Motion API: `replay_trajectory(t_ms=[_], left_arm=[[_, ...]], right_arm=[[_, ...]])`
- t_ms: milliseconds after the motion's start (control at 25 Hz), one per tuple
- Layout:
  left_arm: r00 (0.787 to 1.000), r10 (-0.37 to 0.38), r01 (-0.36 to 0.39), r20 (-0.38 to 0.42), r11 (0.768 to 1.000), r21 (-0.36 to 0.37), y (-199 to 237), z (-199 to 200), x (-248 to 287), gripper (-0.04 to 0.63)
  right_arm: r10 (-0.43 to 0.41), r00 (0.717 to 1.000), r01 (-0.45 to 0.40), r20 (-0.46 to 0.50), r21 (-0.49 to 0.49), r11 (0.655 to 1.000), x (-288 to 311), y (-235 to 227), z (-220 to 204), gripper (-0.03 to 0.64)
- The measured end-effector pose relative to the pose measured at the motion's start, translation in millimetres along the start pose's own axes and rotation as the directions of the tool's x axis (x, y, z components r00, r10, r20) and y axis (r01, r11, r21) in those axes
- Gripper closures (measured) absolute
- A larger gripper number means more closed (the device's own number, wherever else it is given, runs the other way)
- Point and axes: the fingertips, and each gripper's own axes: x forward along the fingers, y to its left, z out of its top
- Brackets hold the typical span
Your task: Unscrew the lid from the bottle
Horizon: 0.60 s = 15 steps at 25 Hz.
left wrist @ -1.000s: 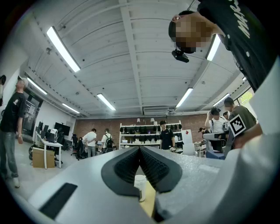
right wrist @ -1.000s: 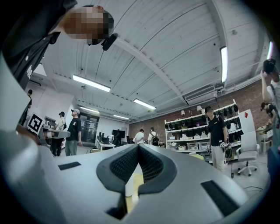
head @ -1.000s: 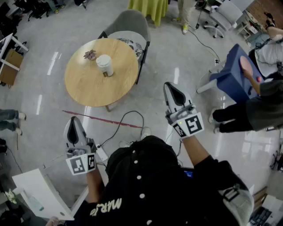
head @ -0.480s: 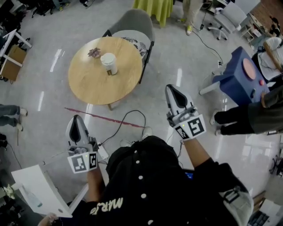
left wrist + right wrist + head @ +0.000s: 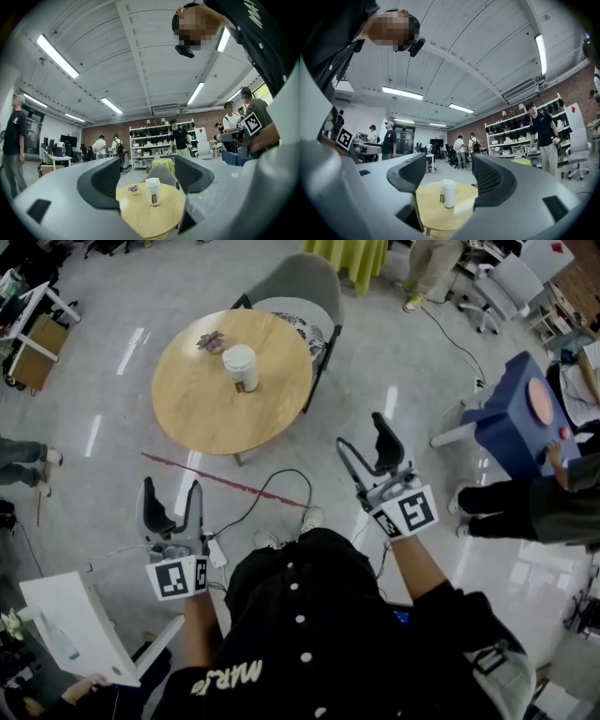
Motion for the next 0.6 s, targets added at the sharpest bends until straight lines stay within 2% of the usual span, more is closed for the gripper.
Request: replay_trajectory(t_ms=[200, 400, 600], left_arm=[[0.999, 0.027, -0.027, -0.028, 1.000, 0.005, -18, -3, 4, 0.249], [0.998, 0.053, -0.054, -0.047, 0.998, -0.021, -32, -8, 12, 0.247], [0.995, 0.059, -0.058, -0.081, 0.998, 0.010, -36, -20, 16, 0.245]], right_arm=[[0.036, 0.999, -0.036, -0.012, 0.004, 0.999, -3, -14, -9, 0.310], [0.079, 0.997, -0.079, -0.023, 0.015, 0.997, 2, -29, -18, 0.308], [0.092, 0.995, -0.092, -0.025, 0.020, 0.996, 15, -35, -25, 0.311]])
